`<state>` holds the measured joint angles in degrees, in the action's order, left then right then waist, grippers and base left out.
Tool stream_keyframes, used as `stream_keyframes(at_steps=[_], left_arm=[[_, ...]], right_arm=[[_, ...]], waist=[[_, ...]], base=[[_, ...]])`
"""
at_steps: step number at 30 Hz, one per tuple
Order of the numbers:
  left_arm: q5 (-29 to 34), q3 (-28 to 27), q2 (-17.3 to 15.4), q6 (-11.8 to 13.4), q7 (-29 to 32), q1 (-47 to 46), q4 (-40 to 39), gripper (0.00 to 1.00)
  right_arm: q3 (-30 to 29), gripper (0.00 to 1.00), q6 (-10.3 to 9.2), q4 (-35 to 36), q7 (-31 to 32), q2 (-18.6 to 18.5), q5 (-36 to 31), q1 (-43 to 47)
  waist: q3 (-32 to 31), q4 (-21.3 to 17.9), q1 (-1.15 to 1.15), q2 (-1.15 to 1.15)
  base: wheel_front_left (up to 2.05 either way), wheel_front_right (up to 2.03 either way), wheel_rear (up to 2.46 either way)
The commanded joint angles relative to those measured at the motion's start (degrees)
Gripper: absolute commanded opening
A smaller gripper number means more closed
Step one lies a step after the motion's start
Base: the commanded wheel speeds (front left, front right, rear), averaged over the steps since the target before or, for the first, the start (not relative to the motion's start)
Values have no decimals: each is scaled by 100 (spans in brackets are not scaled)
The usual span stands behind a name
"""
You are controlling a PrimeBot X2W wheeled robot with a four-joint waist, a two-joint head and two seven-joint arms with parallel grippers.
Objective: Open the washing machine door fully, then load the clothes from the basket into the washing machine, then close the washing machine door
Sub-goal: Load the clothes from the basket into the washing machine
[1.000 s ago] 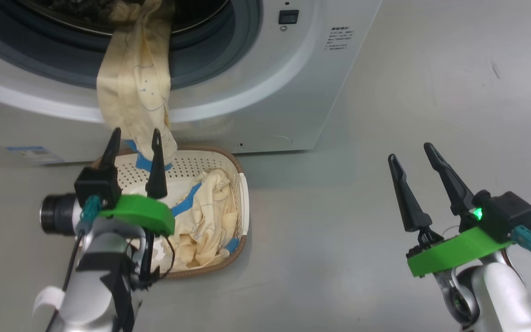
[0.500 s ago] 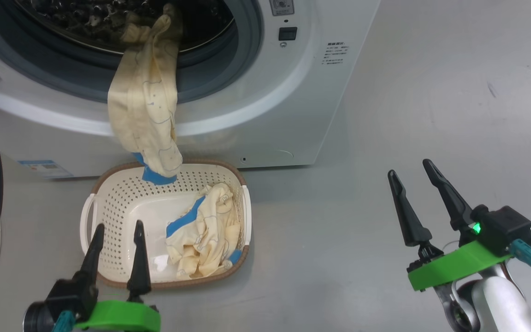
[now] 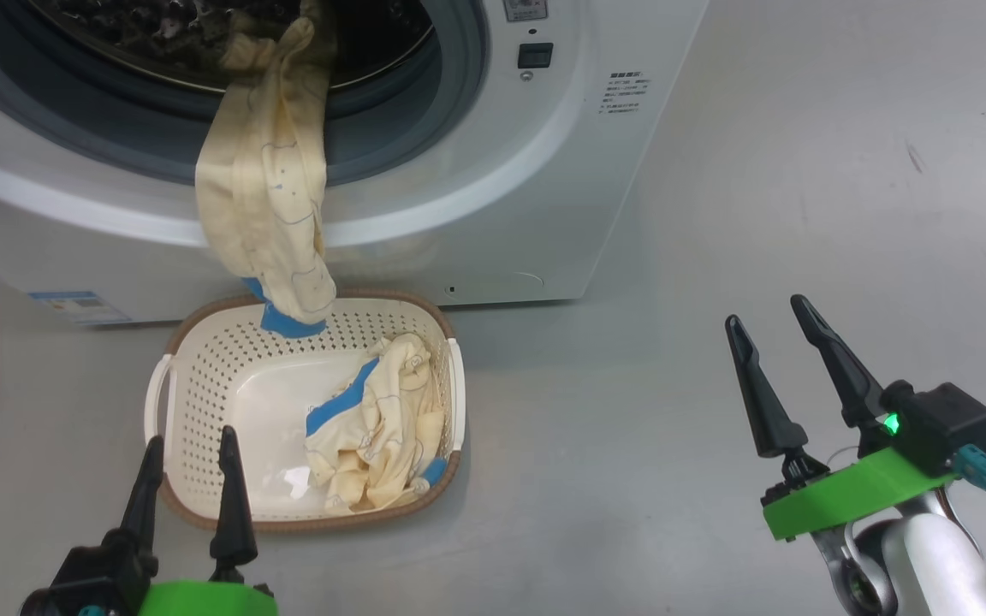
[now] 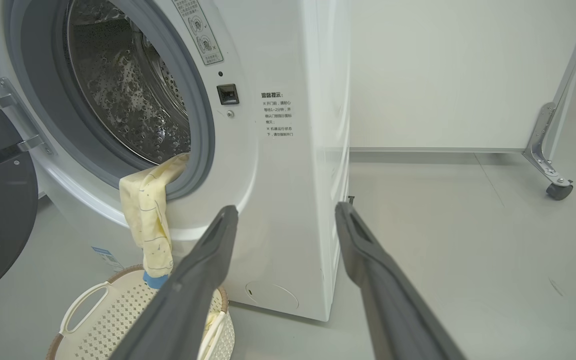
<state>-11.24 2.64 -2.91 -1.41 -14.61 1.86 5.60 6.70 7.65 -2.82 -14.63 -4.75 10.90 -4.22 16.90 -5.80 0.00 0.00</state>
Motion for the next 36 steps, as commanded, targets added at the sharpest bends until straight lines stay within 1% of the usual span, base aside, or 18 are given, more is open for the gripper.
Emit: stream_keyframes(at_steps=[1,6,14,18,24,29,33,36], left_arm=[[19,-222,-4,-11,-39,-4,-180,100],[9,-327,-1,-14,-39,-96,-32,100],[127,-338,-82,-75,-39,-639,719,100],[193,-311,-150,-65,-39,-1161,1107,100],[288,-248,-300,-63,-29,-2134,1960,100],[269,-323,-492,-80,-34,-2957,2615,100],[222,-435,-605,-74,-37,-3460,2939,100],[232,-444,-626,-116,-38,-3727,3040,100]], right_arm=[[101,100,-16,193,-37,-76,-46,-35],[135,100,-16,197,-37,-73,-35,-91],[217,100,-16,193,-37,-22,11,-236],[260,100,-16,197,-37,-4,27,-349],[367,100,-16,211,-37,14,55,-608],[456,100,-16,225,-37,6,60,-800],[489,100,-16,233,-37,10,80,-910],[490,100,-16,238,-37,15,87,-954]], waist=[[12,-21,0,0],[92,-111,0,0],[456,-283,0,0],[732,-346,0,0],[1180,-479,0,0],[1531,-656,0,0],[1741,-801,0,0],[1860,-858,0,0]], base=[[0,0,0],[0,0,0],[0,0,0],[0,0,0],[0,0,0],[0,0,0],[0,0,0],[0,0,0]])
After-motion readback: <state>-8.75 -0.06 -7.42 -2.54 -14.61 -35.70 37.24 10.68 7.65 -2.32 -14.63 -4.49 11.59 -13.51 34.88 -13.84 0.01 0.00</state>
